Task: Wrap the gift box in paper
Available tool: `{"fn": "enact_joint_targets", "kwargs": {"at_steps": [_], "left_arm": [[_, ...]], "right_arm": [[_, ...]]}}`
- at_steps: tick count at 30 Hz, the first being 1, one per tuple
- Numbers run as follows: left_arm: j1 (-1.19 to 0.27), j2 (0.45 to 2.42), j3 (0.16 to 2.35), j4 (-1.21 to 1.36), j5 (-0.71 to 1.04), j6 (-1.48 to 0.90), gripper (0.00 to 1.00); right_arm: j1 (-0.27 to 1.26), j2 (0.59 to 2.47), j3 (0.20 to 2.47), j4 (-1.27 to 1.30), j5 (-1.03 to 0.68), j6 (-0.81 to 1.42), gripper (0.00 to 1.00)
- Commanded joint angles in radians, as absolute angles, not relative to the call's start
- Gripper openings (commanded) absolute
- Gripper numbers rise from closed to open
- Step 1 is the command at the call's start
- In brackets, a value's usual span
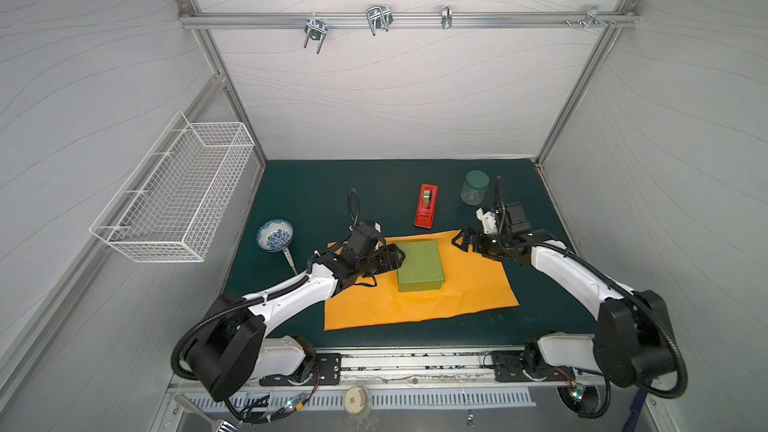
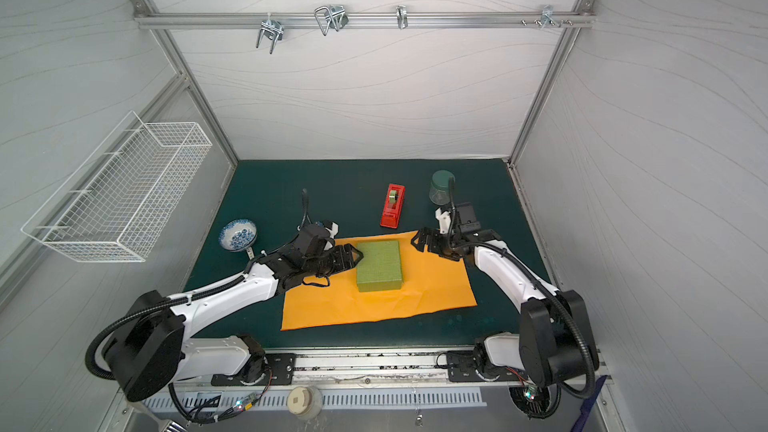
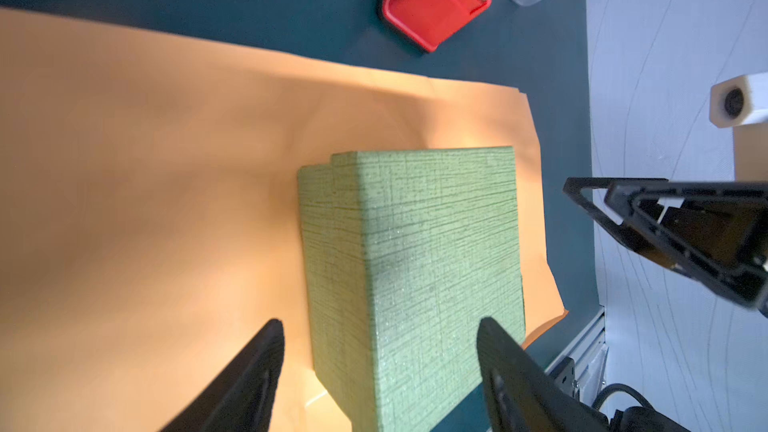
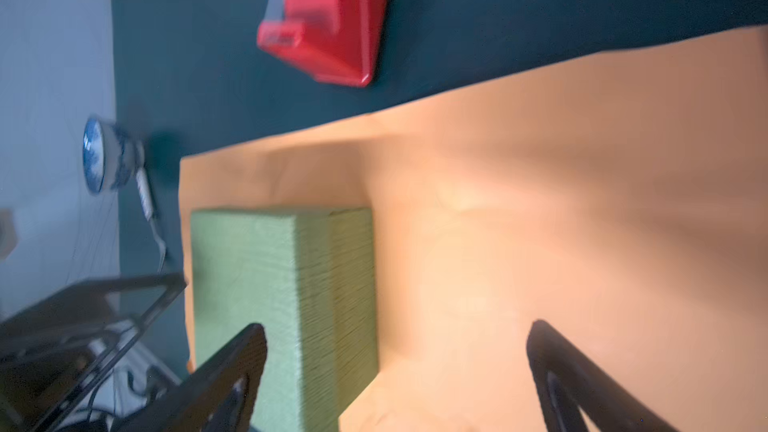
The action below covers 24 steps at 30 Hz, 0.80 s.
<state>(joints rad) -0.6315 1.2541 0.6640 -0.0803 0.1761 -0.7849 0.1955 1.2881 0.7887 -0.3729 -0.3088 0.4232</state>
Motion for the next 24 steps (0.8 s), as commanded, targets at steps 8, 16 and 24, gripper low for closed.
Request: {"fn": "enact_joint_targets", "kwargs": {"at_steps": [8, 16, 24], "left_arm": [[-0.685, 1.285, 0.783, 0.010, 0.397, -0.725, 0.74], [-0.773, 1.425, 0.889, 0.027, 0.407, -0.692, 0.72], [-0.772, 1.497, 0.849, 0.070, 0.390, -0.684, 0.72]], "right_arm": [[0.038, 1.475, 0.834, -0.479, -0.140, 0.387, 0.99], [0.037, 1.588, 0.859, -0.491, -0.290, 0.345, 0.94], [0.011, 1.529, 0.786, -0.500, -0.426, 0.339, 0.84]]}}
